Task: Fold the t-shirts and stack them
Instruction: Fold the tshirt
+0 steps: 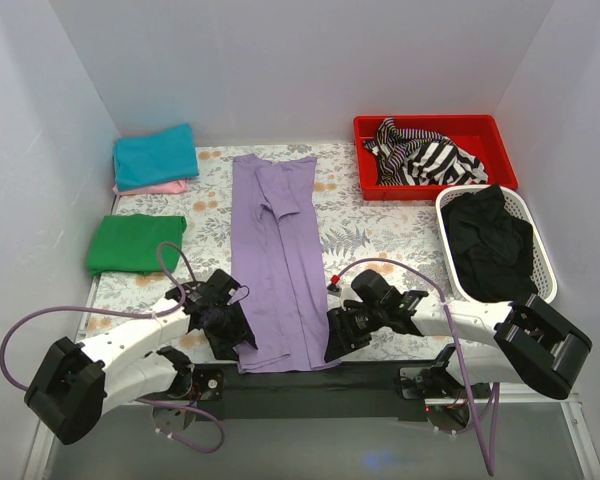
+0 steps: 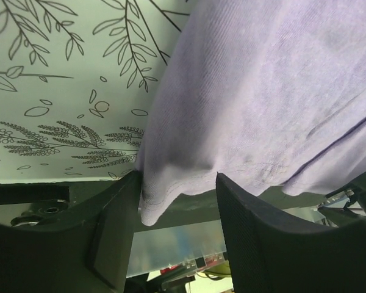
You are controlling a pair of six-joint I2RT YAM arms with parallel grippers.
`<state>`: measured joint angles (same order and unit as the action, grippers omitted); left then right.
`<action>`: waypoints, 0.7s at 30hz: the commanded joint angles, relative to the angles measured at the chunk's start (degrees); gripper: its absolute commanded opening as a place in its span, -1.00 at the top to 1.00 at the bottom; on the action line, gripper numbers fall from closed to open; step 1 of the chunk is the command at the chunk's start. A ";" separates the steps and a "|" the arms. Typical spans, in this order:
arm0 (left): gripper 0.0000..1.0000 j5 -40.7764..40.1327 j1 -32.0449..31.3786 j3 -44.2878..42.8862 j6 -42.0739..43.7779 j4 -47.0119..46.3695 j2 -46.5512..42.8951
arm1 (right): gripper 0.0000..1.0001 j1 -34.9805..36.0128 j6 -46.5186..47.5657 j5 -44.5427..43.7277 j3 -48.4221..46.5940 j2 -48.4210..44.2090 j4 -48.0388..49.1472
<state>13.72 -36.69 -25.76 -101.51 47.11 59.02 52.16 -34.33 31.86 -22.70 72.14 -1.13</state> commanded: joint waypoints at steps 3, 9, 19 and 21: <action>-0.10 -3.17 -1.81 -0.16 -2.02 3.33 -3.74 | -0.19 0.22 1.19 -7.42 2.04 0.03 -1.69; -0.11 -4.05 -4.79 -2.46 -3.51 9.05 -5.59 | -0.26 0.22 0.49 -10.58 1.17 -3.23 -7.65; 0.24 -4.66 -8.58 0.97 -6.85 4.22 -2.07 | 0.14 0.66 -0.39 -12.26 1.95 0.28 -7.41; 0.31 -4.75 -8.66 1.06 -7.03 4.13 -2.33 | 0.23 0.75 0.05 -11.47 1.96 1.07 -5.82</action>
<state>10.07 -44.93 -25.10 -106.74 51.94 57.41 52.27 -36.42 25.36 -22.41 70.46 -3.86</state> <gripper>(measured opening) 0.363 0.399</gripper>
